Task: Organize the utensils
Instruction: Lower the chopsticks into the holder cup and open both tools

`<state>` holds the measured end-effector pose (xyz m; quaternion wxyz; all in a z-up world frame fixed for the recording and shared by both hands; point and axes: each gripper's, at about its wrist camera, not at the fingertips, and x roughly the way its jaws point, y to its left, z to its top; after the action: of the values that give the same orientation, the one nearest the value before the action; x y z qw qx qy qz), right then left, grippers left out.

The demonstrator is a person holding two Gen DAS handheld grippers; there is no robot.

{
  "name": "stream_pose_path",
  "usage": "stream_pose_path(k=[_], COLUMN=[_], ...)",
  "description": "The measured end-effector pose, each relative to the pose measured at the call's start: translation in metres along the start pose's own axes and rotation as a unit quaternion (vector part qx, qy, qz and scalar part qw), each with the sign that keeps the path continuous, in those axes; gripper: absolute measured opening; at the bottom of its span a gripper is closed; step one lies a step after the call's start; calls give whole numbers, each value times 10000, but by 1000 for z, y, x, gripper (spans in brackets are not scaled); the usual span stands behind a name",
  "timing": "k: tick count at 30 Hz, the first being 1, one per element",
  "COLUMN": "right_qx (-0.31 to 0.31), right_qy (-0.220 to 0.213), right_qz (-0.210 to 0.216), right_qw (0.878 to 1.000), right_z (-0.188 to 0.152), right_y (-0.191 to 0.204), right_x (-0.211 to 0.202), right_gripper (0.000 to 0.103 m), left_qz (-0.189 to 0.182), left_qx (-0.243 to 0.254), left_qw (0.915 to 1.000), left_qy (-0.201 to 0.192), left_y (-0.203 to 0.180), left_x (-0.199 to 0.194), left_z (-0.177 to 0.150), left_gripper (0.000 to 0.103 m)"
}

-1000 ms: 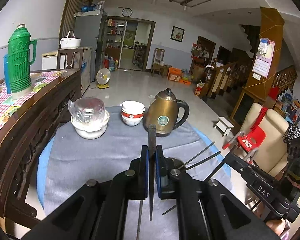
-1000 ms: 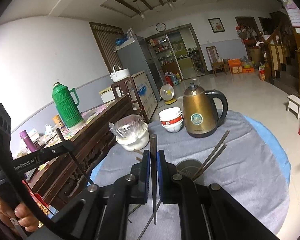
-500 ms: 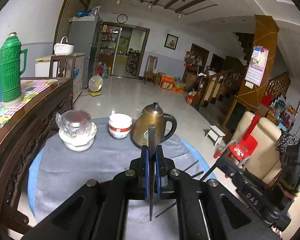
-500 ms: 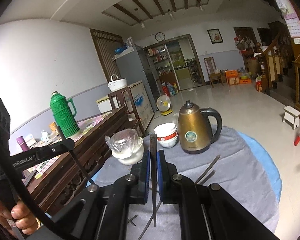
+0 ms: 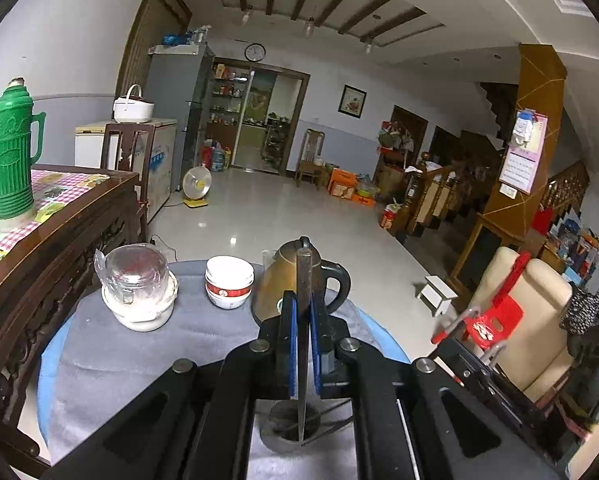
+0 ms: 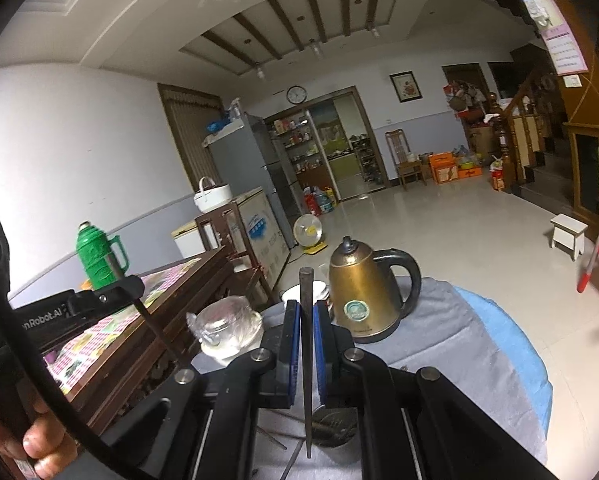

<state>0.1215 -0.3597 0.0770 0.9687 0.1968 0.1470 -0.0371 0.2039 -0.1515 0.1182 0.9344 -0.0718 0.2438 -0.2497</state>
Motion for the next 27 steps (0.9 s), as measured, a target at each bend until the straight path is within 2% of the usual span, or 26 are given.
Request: stream_pose_path(k=[6,11,18,27], right_qx=[117,262,346,463], right_qy=[13,227,358,520], right_qz=[-190,-276,-271,-217], right_qw=[9997,9990,9984,9973], right_z=[-8,-24,-42,-53], right_y=[-17,-33,-44,-46], right_x=[23,40,38,35], right_gripper=[7,7,7,7], left_qz=[285,491,640,741], left_qx=[36,102,13,103], left_qw=[9996,9987,9975,9954], left_qy=[-82,-79,289,593], left_y=[-12,-14,-7,-4], left_x=[35,61,94,107], left_z=[-11,-26,-46,-64], left_gripper=[6,6,6,6])
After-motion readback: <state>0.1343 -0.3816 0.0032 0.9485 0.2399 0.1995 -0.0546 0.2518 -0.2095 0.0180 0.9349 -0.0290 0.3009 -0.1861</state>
